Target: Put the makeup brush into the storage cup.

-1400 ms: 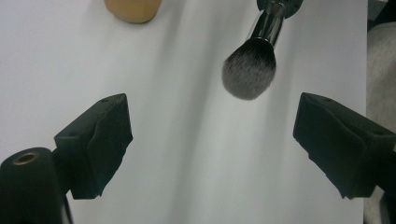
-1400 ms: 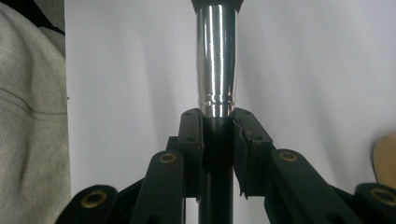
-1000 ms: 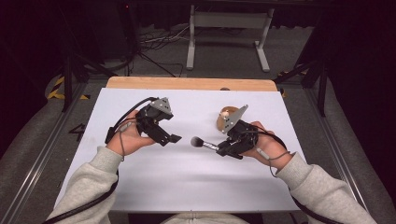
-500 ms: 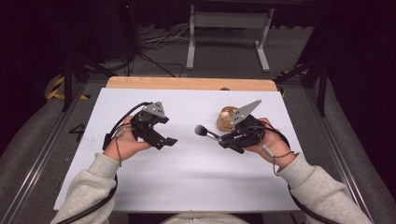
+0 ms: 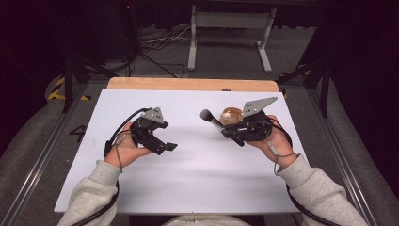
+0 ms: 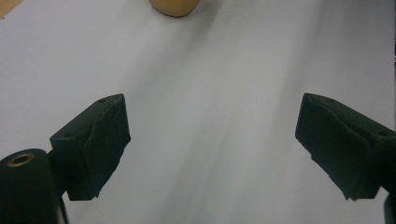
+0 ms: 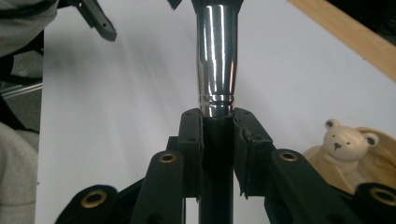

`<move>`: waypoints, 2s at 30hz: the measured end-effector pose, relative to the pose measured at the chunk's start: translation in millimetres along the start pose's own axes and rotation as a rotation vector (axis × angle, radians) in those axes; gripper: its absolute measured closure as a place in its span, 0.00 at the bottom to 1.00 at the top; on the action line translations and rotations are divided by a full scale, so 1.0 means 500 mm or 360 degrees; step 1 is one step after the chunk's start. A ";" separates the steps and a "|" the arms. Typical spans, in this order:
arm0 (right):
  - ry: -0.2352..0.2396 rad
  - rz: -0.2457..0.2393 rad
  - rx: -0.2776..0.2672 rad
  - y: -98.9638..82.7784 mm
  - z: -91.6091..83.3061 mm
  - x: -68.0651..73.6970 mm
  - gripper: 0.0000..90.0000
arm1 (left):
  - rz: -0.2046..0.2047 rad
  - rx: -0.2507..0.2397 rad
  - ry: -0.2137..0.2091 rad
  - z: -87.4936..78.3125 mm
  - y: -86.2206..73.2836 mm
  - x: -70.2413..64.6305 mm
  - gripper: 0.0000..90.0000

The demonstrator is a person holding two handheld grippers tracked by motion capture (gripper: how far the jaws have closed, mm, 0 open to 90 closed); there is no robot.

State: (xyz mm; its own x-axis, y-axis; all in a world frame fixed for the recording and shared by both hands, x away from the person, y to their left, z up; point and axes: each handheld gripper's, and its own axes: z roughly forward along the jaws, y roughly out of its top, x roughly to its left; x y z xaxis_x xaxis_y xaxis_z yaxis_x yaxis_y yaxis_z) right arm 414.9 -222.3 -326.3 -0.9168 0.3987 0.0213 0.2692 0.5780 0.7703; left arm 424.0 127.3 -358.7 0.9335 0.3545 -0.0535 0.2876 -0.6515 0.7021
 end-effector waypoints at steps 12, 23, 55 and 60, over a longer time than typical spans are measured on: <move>-0.0172 0.0051 -0.0226 0.002 -0.007 -0.010 0.83 | -0.0006 -0.0040 -0.0002 0.003 -0.010 -0.004 0.12; -0.0285 0.0120 -0.0404 -0.004 -0.003 -0.026 0.83 | -0.0042 -0.0040 -0.0003 0.006 -0.024 -0.004 0.12; -0.0741 0.0262 -0.0768 -0.019 0.039 -0.074 0.83 | -0.0046 -0.0052 0.0006 -0.002 -0.029 -0.003 0.12; -0.0801 0.0263 -0.0785 -0.024 0.050 -0.085 0.83 | -0.0040 -0.0048 0.0009 -0.003 -0.029 -0.002 0.12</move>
State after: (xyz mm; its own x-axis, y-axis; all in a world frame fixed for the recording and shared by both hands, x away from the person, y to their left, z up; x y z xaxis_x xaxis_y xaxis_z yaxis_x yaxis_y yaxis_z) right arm 457.9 -228.2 -352.5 -0.5970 0.8012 -0.0419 0.1193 0.1403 0.9829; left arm 418.7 137.4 -368.0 0.9249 0.3743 -0.0676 0.3044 -0.6219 0.7215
